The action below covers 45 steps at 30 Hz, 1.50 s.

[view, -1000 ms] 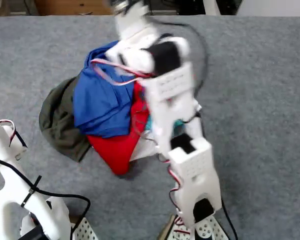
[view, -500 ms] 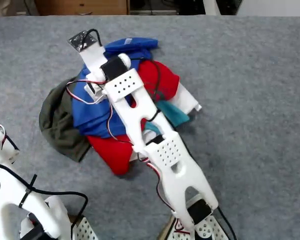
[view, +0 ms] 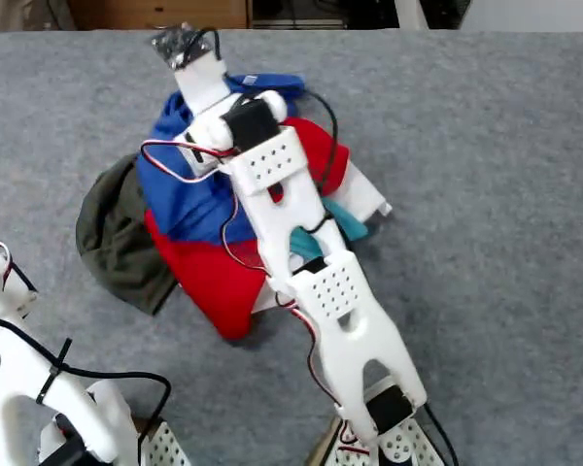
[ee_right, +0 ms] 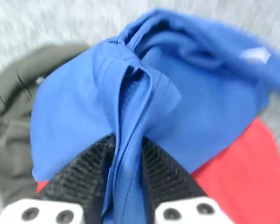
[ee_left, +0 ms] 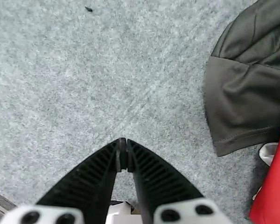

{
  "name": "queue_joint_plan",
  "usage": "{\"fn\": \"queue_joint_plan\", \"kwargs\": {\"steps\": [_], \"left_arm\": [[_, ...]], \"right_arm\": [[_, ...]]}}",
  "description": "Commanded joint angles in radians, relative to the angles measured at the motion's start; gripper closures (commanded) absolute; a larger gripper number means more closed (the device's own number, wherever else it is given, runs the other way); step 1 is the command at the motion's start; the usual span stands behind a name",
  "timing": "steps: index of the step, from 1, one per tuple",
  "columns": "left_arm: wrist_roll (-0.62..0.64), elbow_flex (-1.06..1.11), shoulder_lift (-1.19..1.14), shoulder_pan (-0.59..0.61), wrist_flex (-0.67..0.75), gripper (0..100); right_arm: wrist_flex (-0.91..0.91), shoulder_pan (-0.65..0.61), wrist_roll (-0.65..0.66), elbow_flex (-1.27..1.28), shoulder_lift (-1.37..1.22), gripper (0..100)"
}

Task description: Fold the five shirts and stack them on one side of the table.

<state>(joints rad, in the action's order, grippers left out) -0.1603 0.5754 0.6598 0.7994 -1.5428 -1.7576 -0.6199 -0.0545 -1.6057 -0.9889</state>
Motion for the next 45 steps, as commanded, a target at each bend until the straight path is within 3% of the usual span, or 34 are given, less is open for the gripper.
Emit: {"fn": "queue_joint_plan", "kwargs": {"steps": [1, 6, 13, 19, 24, 27, 35, 45], "left_arm": [[-0.002, -0.005, 0.012, 0.005, 0.006, 98], [0.000, -0.005, 0.012, 0.003, 0.011, 98], [0.005, -0.005, 0.005, -0.048, 0.034, 98], [0.057, -0.063, 0.002, -0.213, 0.048, 96], [0.224, -0.183, -0.001, -0.368, 0.048, 77], [0.249, -0.264, -0.033, -0.508, 0.080, 76], [0.359, -0.489, -0.361, -0.753, 0.141, 67], [0.466, -0.964, -0.883, -0.911, 0.086, 66]], "right_arm": [[-0.017, 0.035, 0.031, -0.044, 0.127, 97.0], [0.034, 0.079, 0.031, -0.062, 0.294, 97.0], [0.061, 0.291, 0.031, -0.062, 0.541, 97.0], [0.040, 0.584, 0.061, -0.061, 0.677, 97.0], [-0.029, 0.809, 0.078, -0.053, 0.687, 97.0], [-0.029, 0.906, 0.078, -0.002, 0.668, 97.0], [-0.026, 1.044, 0.084, 0.334, 0.639, 97.0], [0.034, 1.041, 0.086, 0.690, 0.582, 98.1]]}}
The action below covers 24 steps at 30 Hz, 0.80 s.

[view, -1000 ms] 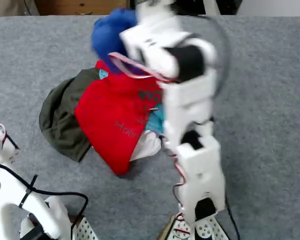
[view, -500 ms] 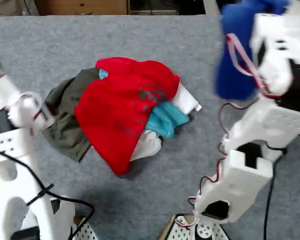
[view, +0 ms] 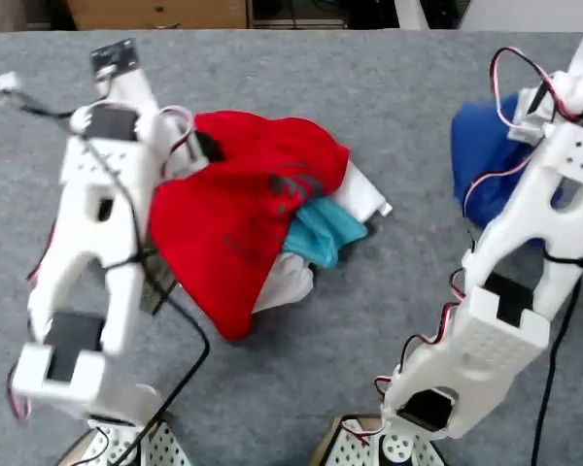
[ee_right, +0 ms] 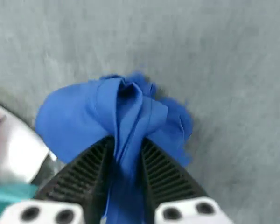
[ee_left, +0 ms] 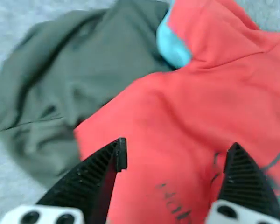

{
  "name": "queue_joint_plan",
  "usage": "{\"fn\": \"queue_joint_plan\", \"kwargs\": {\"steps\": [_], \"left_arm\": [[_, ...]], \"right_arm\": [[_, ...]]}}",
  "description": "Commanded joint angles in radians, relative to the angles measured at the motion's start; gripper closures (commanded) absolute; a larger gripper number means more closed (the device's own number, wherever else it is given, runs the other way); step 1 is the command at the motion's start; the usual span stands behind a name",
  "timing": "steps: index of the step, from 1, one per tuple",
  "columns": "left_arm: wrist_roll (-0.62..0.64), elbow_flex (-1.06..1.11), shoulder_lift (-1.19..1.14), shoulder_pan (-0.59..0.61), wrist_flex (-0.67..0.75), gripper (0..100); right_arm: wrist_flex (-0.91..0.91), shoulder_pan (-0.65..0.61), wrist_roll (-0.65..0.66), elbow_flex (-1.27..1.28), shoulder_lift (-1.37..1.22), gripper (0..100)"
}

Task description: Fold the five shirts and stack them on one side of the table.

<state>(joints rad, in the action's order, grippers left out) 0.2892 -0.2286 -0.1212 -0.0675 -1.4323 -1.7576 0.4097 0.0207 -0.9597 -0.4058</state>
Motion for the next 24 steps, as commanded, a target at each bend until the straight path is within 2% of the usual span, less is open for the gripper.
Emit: {"fn": "queue_joint_plan", "kwargs": {"steps": [1, 6, 15, 18, 23, 24], "left_arm": [[0.017, -0.206, -0.148, -0.058, -0.046, 66], [0.044, -0.361, -0.387, -0.110, -0.126, 66], [0.222, -0.520, -0.806, -0.058, -0.144, 70], [0.236, -0.632, -0.872, -0.051, -0.184, 77], [0.236, -0.744, -0.960, -0.035, -0.222, 98], [0.236, -0.766, -0.972, -0.028, -0.235, 98]], "right_arm": [[0.043, 0.012, 0.011, 0.062, -0.002, 98.5], [0.126, 0.010, 0.011, 0.180, -0.002, 98.9], [0.351, -0.079, 0.011, 0.550, 0.002, 98.9], [0.460, -0.105, 0.011, 0.691, 0.004, 98.9], [0.658, -0.142, 0.011, 0.914, 0.004, 98.9], [0.706, -0.147, 0.011, 0.955, 0.004, 98.9]]}}
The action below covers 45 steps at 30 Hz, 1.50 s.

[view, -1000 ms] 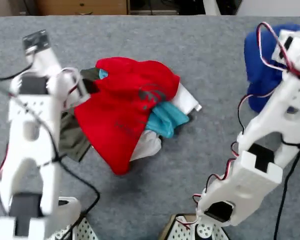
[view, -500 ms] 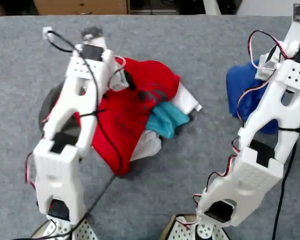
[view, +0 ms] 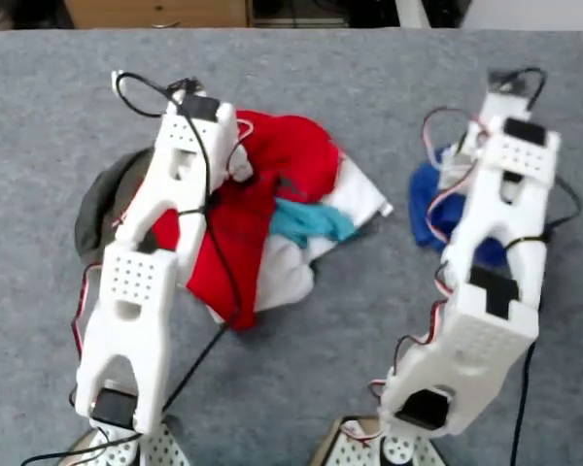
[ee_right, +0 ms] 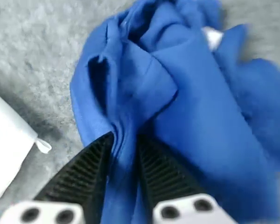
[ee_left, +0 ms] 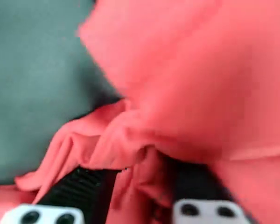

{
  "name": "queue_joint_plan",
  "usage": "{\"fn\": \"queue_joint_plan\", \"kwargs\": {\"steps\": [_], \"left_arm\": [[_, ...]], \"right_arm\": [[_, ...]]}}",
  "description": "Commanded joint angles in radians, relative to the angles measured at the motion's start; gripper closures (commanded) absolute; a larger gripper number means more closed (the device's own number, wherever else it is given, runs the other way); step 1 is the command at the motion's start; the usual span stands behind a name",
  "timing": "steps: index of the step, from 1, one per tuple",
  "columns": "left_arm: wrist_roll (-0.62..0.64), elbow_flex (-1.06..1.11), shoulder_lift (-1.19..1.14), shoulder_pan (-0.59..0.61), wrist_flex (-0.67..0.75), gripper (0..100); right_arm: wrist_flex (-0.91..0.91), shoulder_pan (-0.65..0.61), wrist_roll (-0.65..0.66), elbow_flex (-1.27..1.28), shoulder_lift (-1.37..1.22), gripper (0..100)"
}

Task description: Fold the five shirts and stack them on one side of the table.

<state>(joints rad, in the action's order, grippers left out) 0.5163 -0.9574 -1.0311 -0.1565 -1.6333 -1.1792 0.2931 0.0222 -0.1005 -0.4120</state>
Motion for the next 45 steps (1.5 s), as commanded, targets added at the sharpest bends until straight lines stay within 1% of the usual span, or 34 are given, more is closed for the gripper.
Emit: {"fn": "queue_joint_plan", "kwargs": {"steps": [1, 3, 5, 11, 19, 23, 25, 28, 32, 33, 35, 37, 39, 41, 45], "left_arm": [[0.009, -0.058, -0.073, 0.075, -0.051, 97], [0.009, -0.098, -0.090, 0.121, -0.075, 98], [-0.002, -0.123, -0.099, 0.186, -0.086, 98], [-0.144, -0.206, -0.093, 0.400, -0.115, 98], [-0.242, -0.400, -0.093, 0.687, -0.126, 98], [-0.262, -0.505, -0.093, 0.799, -0.126, 98], [-0.259, -0.542, -0.093, 0.830, -0.126, 98], [-0.261, -0.555, -0.093, 0.825, -0.127, 98], [-0.264, -0.551, -0.054, 0.784, -0.127, 97], [-0.264, -0.548, -0.027, 0.772, -0.127, 96], [-0.261, -0.523, 0.028, 0.732, -0.127, 88], [-0.259, -0.493, 0.104, 0.677, -0.127, 80], [-0.259, -0.448, 0.182, 0.606, -0.127, 74], [-0.261, -0.393, 0.263, 0.523, -0.127, 72], [-0.261, -0.253, 0.389, 0.348, -0.127, 72]], "right_arm": [[0.173, -0.031, 0.008, 0.137, 0.010, 98.9], [0.256, -0.031, 0.003, 0.209, 0.012, 99.0], [0.301, -0.031, 0.003, 0.249, 0.013, 99.0], [0.302, -0.028, 0.003, 0.245, 0.024, 99.0], [0.328, -0.025, 0.003, 0.246, 0.013, 99.0], [0.330, -0.028, 0.003, 0.246, 0.013, 99.0], [0.330, -0.030, 0.003, 0.246, 0.013, 98.9], [0.330, -0.030, 0.003, 0.246, 0.013, 98.8], [0.330, -0.031, 0.003, 0.246, 0.012, 98.8], [0.330, -0.031, 0.003, 0.246, 0.012, 98.8], [0.330, -0.031, 0.003, 0.246, 0.012, 98.9], [0.330, -0.033, 0.003, 0.246, 0.012, 98.9], [0.330, -0.033, 0.003, 0.246, 0.012, 98.9], [0.330, -0.033, 0.003, 0.246, 0.012, 98.9], [0.330, -0.033, 0.003, 0.246, 0.012, 98.9]]}}
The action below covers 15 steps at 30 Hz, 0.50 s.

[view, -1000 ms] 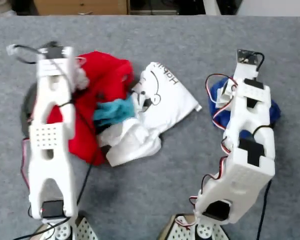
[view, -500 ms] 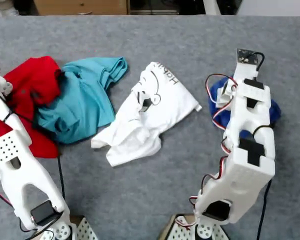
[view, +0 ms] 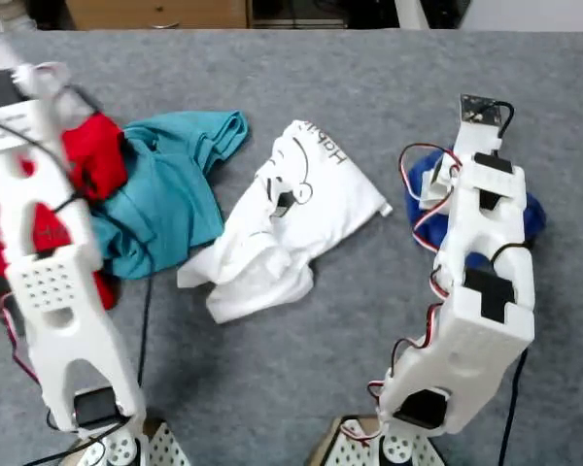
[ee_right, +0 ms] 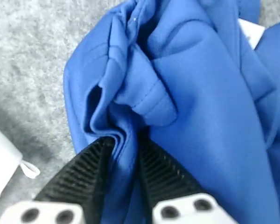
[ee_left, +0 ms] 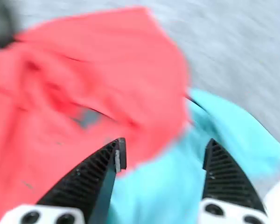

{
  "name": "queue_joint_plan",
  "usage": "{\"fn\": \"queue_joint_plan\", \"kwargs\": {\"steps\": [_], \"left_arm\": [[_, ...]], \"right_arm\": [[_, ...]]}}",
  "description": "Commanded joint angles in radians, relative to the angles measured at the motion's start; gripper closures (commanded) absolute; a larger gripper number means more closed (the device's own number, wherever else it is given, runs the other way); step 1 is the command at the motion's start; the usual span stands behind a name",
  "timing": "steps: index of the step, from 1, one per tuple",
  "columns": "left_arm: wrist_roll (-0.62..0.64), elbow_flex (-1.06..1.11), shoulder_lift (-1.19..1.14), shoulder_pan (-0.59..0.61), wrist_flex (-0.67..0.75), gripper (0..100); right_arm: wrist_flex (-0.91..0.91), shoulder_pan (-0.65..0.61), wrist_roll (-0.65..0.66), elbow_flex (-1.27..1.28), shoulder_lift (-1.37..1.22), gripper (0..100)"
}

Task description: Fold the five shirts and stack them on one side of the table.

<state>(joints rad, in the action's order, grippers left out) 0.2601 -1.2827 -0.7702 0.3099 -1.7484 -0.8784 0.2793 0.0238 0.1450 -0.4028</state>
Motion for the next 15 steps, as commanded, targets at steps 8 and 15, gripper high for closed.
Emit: {"fn": "queue_joint_plan", "kwargs": {"steps": [8, 15], "left_arm": [[-0.005, 0.408, 0.010, -0.345, 0.100, 72], [0.037, 0.423, -0.216, -0.327, 0.140, 74]], "right_arm": [[0.029, -0.018, 0.002, 0.002, 0.002, 98.9], [0.029, -0.018, 0.002, 0.002, 0.002, 98.8]]}}
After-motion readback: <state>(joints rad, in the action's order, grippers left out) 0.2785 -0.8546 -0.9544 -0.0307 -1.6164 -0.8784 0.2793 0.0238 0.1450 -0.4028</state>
